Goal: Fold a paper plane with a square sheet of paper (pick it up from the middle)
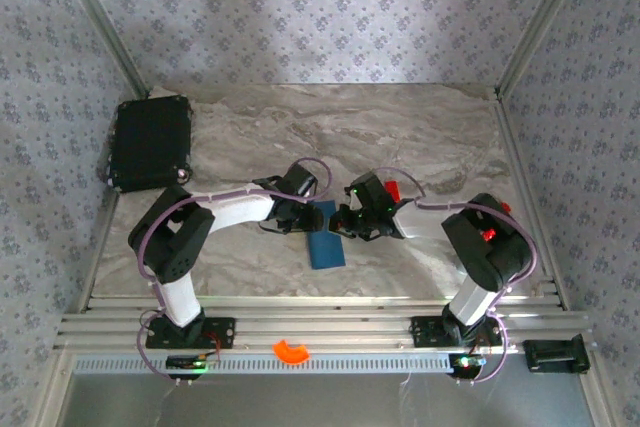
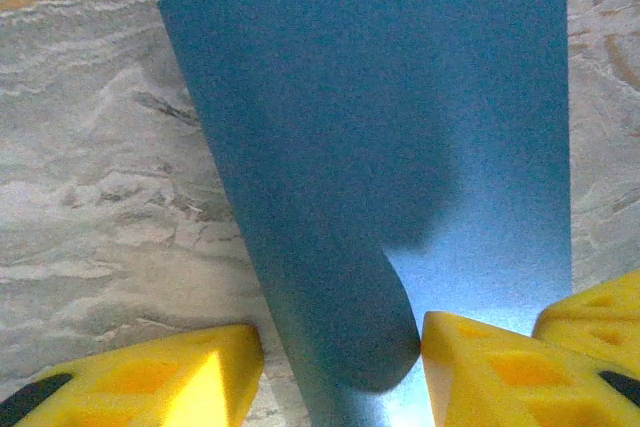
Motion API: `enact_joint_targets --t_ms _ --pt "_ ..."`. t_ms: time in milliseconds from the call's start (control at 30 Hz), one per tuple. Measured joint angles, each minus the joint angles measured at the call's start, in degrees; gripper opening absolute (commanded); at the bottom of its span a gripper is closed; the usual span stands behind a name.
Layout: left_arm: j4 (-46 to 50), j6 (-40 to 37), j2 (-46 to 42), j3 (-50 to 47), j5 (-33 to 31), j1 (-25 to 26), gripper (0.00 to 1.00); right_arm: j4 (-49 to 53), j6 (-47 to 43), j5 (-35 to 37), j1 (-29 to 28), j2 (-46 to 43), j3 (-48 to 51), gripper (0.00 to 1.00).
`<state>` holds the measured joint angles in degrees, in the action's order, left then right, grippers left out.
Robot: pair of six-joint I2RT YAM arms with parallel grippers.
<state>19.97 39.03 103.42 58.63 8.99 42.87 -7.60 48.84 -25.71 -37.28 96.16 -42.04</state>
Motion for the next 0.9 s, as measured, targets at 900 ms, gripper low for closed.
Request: enact_joint_targets --t_ms 900 --pt "0.1 1.5 -8.7 0.0 1.6 -0.4 0.39 -0.8 -7.2 -3.6 6.7 -1.6 5.6 0.00"
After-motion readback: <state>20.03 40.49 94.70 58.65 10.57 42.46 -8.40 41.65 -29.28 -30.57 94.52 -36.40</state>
